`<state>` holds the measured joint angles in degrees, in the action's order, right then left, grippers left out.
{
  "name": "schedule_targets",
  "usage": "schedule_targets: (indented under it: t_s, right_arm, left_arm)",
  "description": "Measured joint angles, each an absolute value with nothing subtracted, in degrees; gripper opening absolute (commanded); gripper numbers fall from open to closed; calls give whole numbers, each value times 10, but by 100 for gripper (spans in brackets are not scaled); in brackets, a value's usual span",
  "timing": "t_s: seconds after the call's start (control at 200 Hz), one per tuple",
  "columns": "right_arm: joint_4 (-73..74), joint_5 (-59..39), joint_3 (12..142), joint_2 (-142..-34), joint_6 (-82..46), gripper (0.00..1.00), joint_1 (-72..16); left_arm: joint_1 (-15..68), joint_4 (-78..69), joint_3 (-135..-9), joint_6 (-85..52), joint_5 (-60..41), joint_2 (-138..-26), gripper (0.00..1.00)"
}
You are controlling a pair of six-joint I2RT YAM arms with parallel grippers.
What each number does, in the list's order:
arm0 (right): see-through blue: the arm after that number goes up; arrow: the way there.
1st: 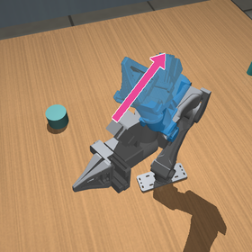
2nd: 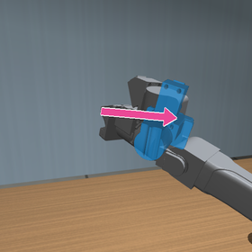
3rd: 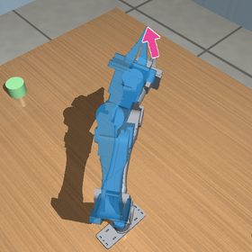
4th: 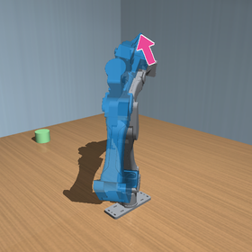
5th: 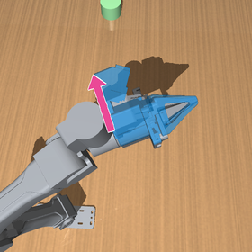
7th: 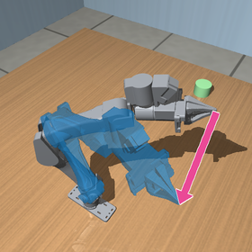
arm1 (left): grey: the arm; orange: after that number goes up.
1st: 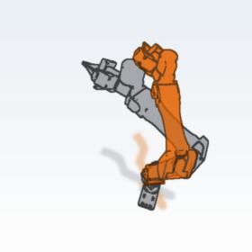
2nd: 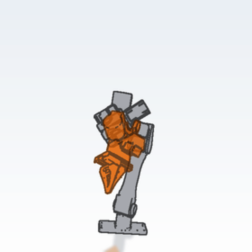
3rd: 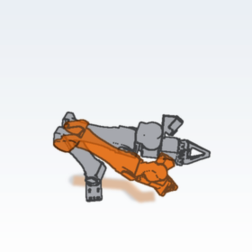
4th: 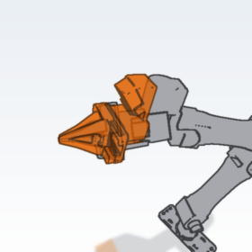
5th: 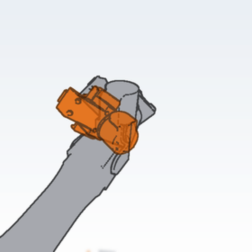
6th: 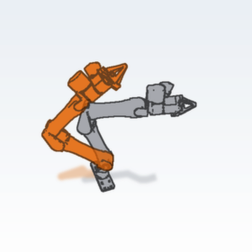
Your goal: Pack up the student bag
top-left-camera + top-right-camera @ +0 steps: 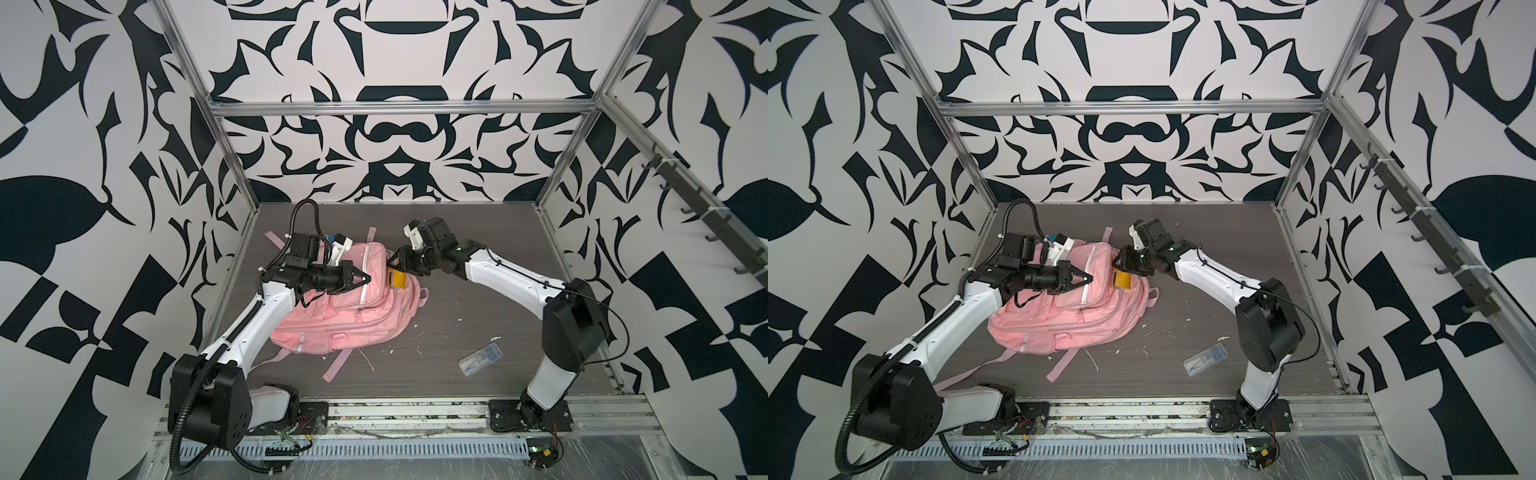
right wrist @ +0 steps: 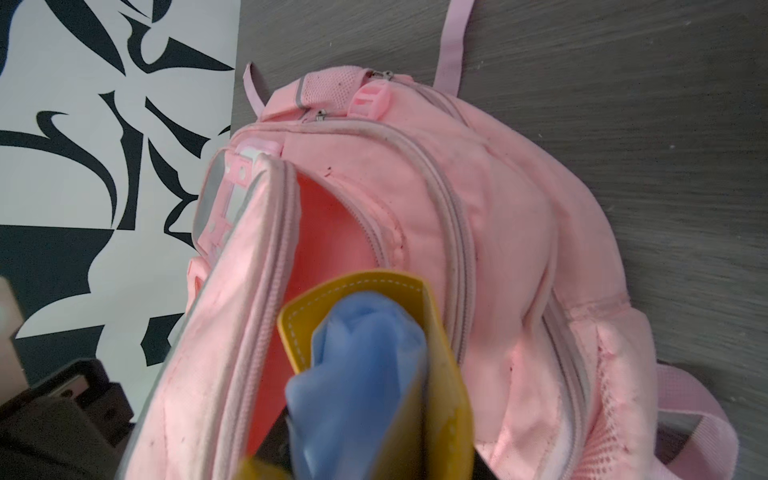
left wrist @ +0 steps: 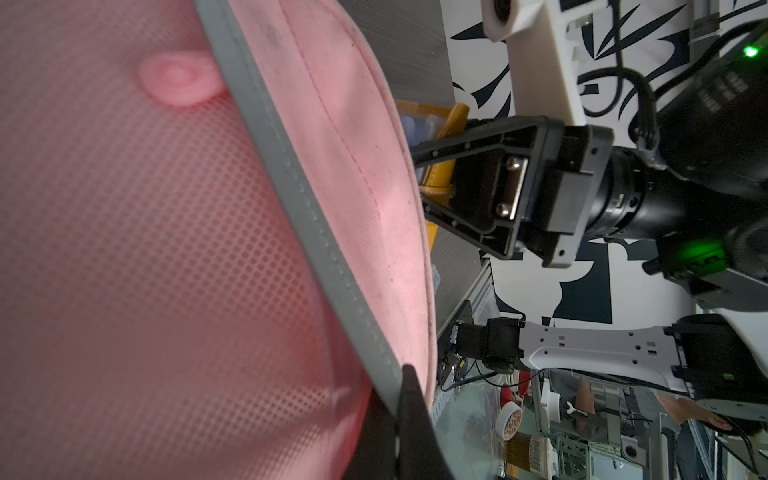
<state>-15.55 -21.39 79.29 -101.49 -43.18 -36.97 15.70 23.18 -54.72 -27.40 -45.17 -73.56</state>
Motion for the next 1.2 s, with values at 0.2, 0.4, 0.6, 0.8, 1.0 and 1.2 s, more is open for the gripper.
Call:
schedule_targets:
  t_s: [0.2,0.4,0.6,0.8,1.0,1.2]
  right_arm:
    - [-151,-214,815,-1031,-443,45,-386]
    - [-170,-206,812,-1024,-438,46,-387]
    - [-240,-178,689,-903,-409,47,-288]
    - [-301,-125,603,-859,-345,50,-160]
    - [-314,-102,571,-921,-311,53,-165]
    - [-297,-88,569,-960,-309,68,-166]
  left_arm:
    - [157,227,-547,-277,-453,-743,0]
    - [157,223,-547,-274,-448,-756,0]
    - [154,246,-547,-242,-426,-769,0]
    - [159,264,-547,-205,-408,-775,27]
    - [200,270,-545,-196,-364,-774,82]
    - [279,316,-570,-199,-248,-736,99]
